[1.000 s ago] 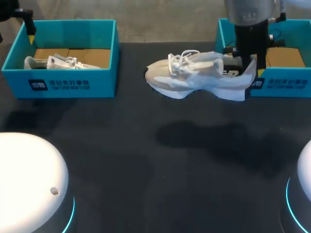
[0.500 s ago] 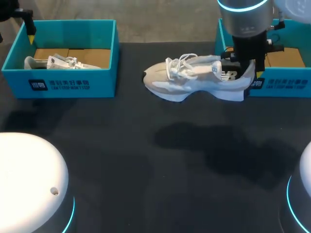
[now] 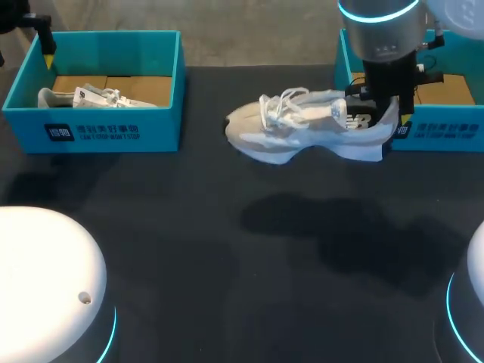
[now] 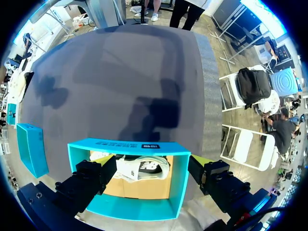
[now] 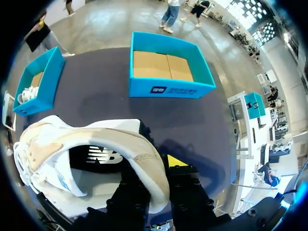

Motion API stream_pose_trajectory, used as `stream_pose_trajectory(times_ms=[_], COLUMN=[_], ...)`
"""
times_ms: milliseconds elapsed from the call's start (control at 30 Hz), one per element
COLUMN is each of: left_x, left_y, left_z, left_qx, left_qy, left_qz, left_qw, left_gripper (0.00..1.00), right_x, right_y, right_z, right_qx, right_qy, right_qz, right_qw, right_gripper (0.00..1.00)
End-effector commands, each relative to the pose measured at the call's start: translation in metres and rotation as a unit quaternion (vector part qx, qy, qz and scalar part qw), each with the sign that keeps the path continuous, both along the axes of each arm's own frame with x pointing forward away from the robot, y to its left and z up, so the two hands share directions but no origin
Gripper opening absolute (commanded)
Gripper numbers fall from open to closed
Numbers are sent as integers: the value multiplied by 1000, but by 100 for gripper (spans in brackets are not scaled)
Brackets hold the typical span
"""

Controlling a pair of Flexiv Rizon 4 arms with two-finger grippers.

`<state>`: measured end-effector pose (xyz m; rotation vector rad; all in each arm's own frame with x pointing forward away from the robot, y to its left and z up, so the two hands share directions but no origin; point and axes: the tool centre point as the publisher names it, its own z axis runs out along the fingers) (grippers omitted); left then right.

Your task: Take the shoe out of the shoebox, open the shoe tongue, remove and reinsert the insole, then place the shoe into the shoebox

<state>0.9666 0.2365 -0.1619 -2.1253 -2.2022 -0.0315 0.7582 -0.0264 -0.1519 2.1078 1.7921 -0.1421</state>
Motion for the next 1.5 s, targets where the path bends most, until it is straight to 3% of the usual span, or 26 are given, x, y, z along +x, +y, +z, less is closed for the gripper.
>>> stream_pose_trajectory(times_ms=[33,433,667,867,1200,1500], left_x=[-1,-1,-1,-1,-1,-1], left_y=[0,0,0,0,0,0], left_z=[1,1,1,1,1,1], left_qx=[1,1,1,1,1,1], left_qy=[-1,-1,-1,-1,-1,-1], left_qz=[0,0,0,0,0,0], left_qw=[1000,1000,1000,1000,1000,1000], left_gripper=[100,100,100,100,100,100], right_x=[-11,-51,-56,-56,-55,-44], right_y=[16,43,53,64,78,79], right_z=[-4,-26,-28,-56,-122,-168], right_qx=[-11,-3,-2,-14,-27,-33], right_qy=[-1,47,56,58,84,102], right_qz=[-4,-1,6,11,31,30], right_qw=[1000,999,998,998,996,994], right_gripper=[0,0,0,0,0,0])
